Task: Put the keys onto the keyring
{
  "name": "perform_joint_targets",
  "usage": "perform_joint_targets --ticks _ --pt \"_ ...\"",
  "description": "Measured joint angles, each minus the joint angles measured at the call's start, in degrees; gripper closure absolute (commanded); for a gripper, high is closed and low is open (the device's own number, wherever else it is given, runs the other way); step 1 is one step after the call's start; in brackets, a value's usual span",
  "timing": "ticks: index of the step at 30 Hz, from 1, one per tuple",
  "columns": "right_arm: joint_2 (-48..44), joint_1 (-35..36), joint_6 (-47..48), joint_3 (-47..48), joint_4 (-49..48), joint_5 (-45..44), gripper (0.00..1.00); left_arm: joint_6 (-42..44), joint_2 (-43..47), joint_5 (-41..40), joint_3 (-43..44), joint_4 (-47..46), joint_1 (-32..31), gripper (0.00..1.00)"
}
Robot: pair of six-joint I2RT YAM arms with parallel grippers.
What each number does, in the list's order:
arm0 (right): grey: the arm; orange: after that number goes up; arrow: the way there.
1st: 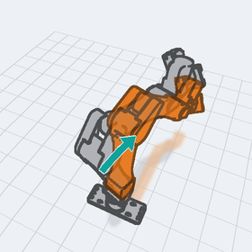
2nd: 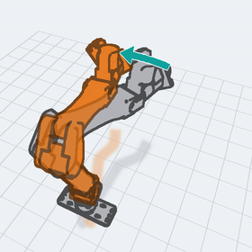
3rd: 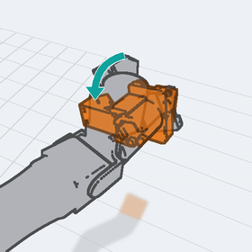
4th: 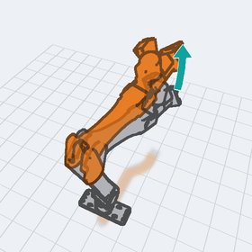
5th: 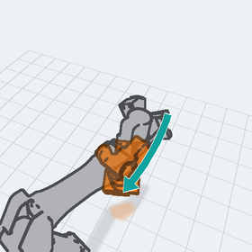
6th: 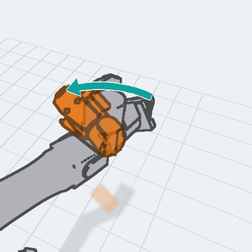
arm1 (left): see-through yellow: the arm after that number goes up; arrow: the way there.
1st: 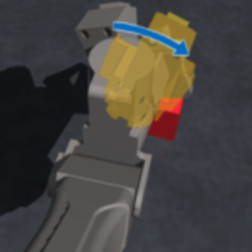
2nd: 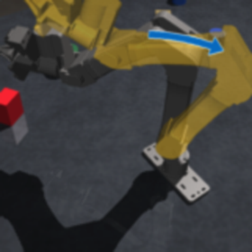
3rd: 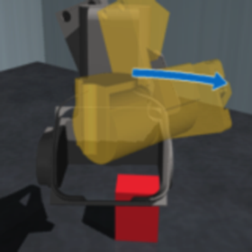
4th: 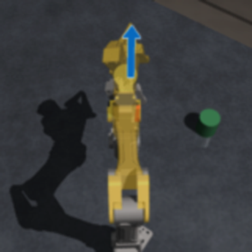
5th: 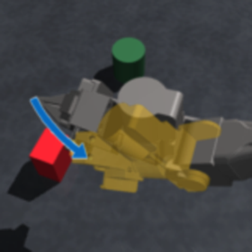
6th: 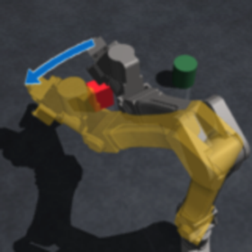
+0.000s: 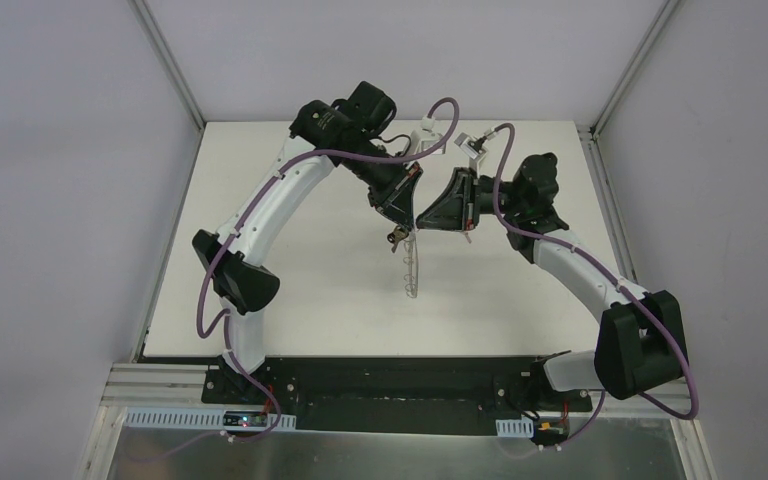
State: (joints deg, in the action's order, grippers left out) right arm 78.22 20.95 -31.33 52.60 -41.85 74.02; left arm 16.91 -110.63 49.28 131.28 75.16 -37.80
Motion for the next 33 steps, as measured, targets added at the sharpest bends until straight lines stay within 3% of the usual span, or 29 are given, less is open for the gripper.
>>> perform_joint_targets --ticks 8,17,24,33 --pt "0.11 0.66 3.32 0.22 4.35 -0.04 0.86 -0.42 0.00 -0.02 -0.07 -0.48 0.00 1.00" --pt "0.33 0.74 3.76 0.83 5.81 -0.15 0.83 -0.44 0.00 0.02 -1.07 -0.61 0.00 1.00" --pt "0.48 0.72 3.78 1.18 6.14 -0.24 1.00 -0.44 0.00 0.57 -1.81 -0.76 0.00 1.00" --pt "0.50 0.59 3.76 1.20 6.12 -0.22 1.00 -0.90 0.00 0.92 -1.95 -0.98 0.26 1.00"
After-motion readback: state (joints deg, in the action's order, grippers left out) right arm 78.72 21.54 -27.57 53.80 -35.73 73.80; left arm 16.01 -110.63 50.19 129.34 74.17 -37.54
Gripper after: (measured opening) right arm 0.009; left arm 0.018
